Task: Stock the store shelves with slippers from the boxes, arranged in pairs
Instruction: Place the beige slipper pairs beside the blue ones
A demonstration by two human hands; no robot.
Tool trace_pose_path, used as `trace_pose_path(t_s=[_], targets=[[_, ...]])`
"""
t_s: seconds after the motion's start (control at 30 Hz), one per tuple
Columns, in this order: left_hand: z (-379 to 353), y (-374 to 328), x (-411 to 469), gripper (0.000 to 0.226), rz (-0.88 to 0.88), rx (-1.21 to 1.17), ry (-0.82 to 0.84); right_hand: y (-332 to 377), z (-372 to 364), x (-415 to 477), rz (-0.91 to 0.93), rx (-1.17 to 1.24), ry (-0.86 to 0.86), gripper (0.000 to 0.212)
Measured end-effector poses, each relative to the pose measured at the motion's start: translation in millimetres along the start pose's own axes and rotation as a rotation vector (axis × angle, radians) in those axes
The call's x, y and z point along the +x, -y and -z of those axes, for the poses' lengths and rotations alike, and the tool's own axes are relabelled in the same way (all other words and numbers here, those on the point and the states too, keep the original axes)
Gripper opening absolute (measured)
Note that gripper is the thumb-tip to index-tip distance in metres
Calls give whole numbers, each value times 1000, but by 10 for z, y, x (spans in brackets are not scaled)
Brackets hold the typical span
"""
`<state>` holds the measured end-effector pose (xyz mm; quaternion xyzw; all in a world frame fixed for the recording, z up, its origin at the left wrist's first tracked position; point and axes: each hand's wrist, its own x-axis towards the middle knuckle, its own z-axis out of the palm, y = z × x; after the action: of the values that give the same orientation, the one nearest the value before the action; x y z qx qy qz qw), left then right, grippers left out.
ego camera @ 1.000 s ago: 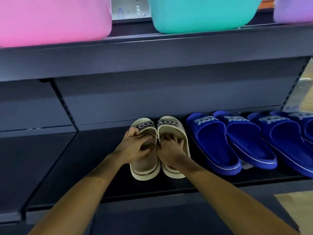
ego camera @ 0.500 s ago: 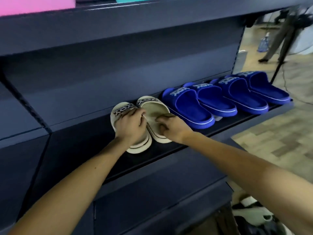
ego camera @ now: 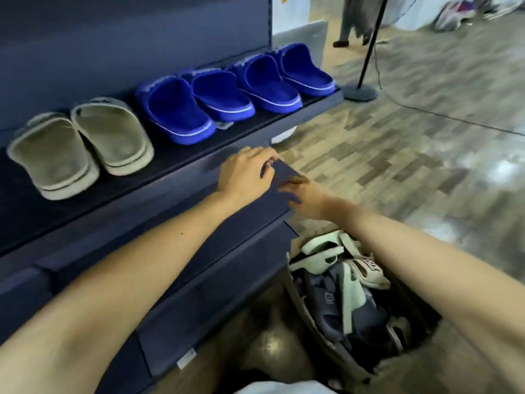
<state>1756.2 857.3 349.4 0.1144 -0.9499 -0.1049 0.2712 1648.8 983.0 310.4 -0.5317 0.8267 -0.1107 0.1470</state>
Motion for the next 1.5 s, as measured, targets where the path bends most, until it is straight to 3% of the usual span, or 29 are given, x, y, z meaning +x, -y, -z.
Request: trace_pose_path(t_s=[0.13,0.37,0.6,0.73,1.03,1.23,1.4,1.5], targets=[[-730,-707,219,26,-50,26,225,-824,16,-583,-162,-30,119,42],[-1766,-1644,164,25,-66,-54,552,-1906,-238,-1354,-367,88,151,33],[-2455,-1761,-72,26,120,-140,763,-2382,-847,-1724,-580,267,247,34],[-2862,-1646,-105,25,88,-171,883,-2538,-1130,-1818,-669,319,362,34],[-3692,-1992,223,30,-15,-109,1009,-3230,-1539,-1924,-885,401,400,33],[-4769,-2244,45,33,-99,34,1138,-4029,-2219,-1981,-898,476,471,37],[-5470,-2228,-248,42,16,122,1201,-4648,-2889,-1847,-806,518,600,37],[-5734,-2142,-420,52,-7,169,1200,-4878,-3264,-1754,-827,537,627,43]])
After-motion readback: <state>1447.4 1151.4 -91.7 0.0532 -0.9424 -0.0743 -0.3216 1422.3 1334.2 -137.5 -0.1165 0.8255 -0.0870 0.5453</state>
